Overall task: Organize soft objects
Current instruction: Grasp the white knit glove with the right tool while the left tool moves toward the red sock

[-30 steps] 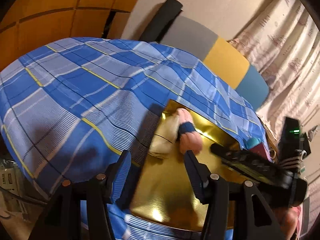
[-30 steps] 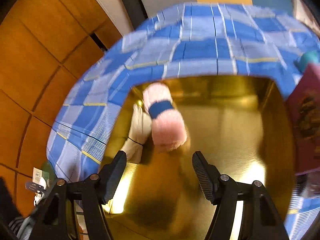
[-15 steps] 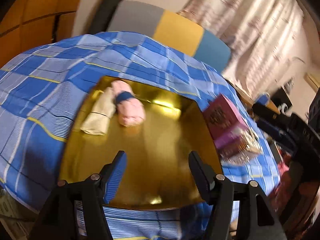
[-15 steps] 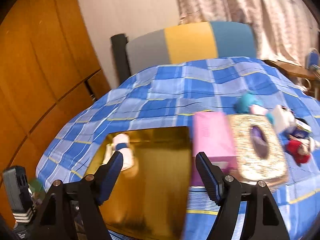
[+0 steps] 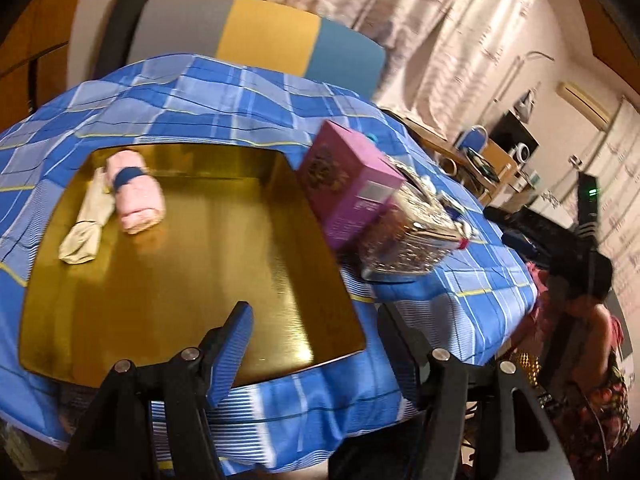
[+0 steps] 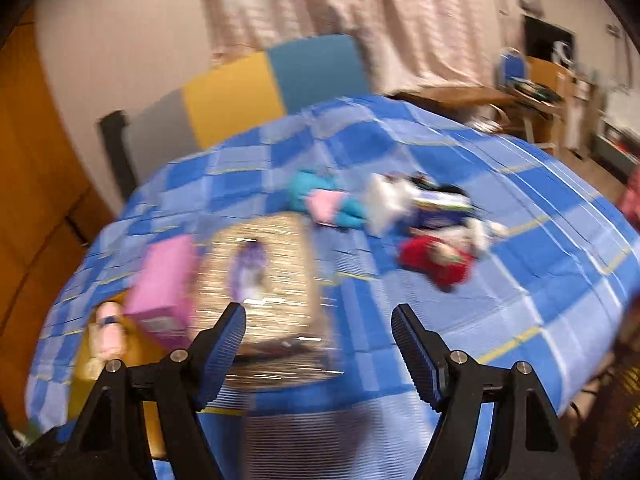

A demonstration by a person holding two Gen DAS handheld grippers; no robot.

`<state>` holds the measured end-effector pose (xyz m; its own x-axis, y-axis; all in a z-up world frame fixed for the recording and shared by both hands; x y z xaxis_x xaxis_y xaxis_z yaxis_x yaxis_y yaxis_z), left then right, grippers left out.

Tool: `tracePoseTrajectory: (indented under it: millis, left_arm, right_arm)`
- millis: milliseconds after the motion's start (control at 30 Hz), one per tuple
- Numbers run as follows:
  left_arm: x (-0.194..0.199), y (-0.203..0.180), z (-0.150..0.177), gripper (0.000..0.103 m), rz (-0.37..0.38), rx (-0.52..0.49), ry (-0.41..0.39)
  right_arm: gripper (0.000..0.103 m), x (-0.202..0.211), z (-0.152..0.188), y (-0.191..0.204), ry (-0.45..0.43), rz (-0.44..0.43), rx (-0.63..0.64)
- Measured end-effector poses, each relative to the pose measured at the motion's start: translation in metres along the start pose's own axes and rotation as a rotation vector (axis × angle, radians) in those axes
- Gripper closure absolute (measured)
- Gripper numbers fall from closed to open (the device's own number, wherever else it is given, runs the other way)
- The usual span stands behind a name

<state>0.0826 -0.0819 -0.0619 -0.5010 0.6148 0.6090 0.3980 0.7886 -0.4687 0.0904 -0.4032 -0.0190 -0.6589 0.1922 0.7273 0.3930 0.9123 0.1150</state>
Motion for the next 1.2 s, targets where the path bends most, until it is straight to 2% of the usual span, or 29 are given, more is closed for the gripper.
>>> tracePoseTrajectory:
  millis: [167, 367, 533, 633, 833, 933, 1000, 1100, 1133, 1200]
  left_arm:
    - [-0.015, -0.020, 0.004, 0.038, 0.035, -0.010, 0.026]
    - [-0.028, -0.040, 0.012, 0.038, 0.051, -0.060, 0.071]
    - [-0.032, -0.047, 0.014, 0.038, 0.049, -0.065, 0.079]
    - [-0.037, -0.050, 0.014, 0.038, 0.042, -0.070, 0.091]
    - [-0.047, -0.062, 0.014, 0.038, 0.052, -0.094, 0.113]
    - [-0.052, -0.069, 0.016, 0.038, 0.062, -0.111, 0.125]
    - [-0.055, -0.072, 0.016, 0.038, 0.067, -0.116, 0.132]
    - [-0.058, -0.076, 0.017, 0.038, 0.079, -0.117, 0.136]
    - [-0.059, -0.077, 0.018, 0.038, 0.082, -0.119, 0.139]
    - [-0.060, -0.080, 0.018, 0.038, 0.089, -0.123, 0.140]
  right_arm:
    - [0.027, -0.034, -0.001, -0.048, 0.031, 0.130, 0.011]
    - [0.027, -0.093, -0.020, -0.082, 0.059, 0.182, 0.075]
    - [0.029, -0.137, -0.041, -0.096, 0.125, 0.125, 0.020]
    - [0.030, -0.147, -0.042, -0.086, 0.147, 0.090, 0.037]
    - [0.029, -0.136, -0.027, -0.052, 0.144, -0.037, 0.163]
    - [0.030, -0.120, -0.022, -0.052, 0.147, -0.114, 0.185]
    - [0.030, -0.109, -0.028, -0.061, 0.103, -0.095, 0.181]
    - [0.029, -0.103, -0.045, -0.086, 0.026, 0.041, 0.162]
    - [0.029, -0.107, -0.051, -0.095, 0.019, 0.104, 0.174]
    - [0.029, -0.116, -0.060, -0.106, 0.027, 0.154, 0.187]
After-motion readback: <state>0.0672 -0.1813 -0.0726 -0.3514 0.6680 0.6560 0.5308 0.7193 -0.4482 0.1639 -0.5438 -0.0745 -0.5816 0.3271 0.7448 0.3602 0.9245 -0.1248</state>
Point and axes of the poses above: each gripper's, at about its wrist camera, not at the fingertips, and x roughly against the way its jaws point, y to its left, z to its underside, the point moved 2 cm from there along -x, roughly the way its jaws point, and after that the axes turned 9 degrees about z, right-handed, at the moved point
